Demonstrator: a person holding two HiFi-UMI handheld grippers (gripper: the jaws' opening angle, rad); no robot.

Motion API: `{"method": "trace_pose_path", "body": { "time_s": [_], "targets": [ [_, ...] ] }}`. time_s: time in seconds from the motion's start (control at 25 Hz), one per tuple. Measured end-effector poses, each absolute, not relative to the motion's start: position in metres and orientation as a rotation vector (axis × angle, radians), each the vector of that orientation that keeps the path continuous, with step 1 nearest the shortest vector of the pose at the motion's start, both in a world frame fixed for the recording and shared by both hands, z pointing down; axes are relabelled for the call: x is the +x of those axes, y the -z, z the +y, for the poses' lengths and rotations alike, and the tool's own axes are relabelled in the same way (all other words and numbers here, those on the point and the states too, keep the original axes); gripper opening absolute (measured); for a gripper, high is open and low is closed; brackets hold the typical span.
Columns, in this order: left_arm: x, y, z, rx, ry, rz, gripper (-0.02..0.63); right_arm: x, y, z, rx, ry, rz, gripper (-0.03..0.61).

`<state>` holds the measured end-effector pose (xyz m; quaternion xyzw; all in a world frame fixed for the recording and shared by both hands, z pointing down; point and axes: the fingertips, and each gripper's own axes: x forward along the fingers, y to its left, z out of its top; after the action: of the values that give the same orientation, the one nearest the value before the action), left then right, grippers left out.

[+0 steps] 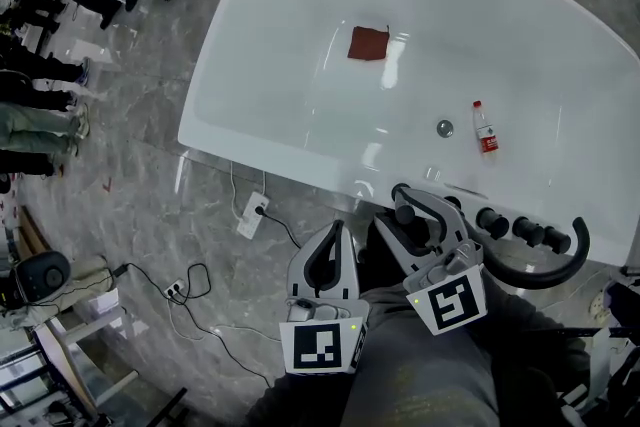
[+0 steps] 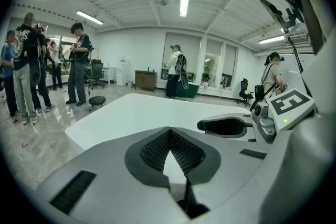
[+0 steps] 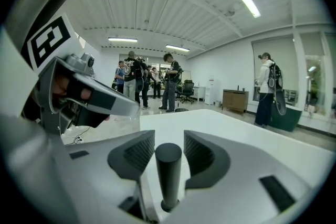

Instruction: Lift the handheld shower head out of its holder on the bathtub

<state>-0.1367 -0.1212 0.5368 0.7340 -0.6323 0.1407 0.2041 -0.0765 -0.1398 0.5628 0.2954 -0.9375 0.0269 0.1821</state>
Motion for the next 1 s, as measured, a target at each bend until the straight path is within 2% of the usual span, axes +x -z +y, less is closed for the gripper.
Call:
{"method": "trace_pose_path", "body": {
  "time_s": [0.36,0.4,0.84,1.0],
  "targets": [
    [-0.140,-0.546,-0.126,2.033,-0.400,-1.772,0.003,-0.074,-0.598,-0.138,0.824,-0.198,-2.574,0.158],
    [-0.140,-0.545,-0.125,2.031,-0.403,-1.772,0.004,-0.074,-0.600,-0.140,0.827,-0.196,-2.561,0.140],
    [-0.149,-0.530,-0.120,2.020,-0.404,-1.801,0.003,-0.075,-0.598,-0.141,0.834,-0.151,-2.534,0.132],
    [-0.150,-0.521,-0.117,2.023,-0.398,-1.813,0.003,-0.081,-0.573,-0.138,0.821,-0.054,-2.592,0.130]
  ]
}}
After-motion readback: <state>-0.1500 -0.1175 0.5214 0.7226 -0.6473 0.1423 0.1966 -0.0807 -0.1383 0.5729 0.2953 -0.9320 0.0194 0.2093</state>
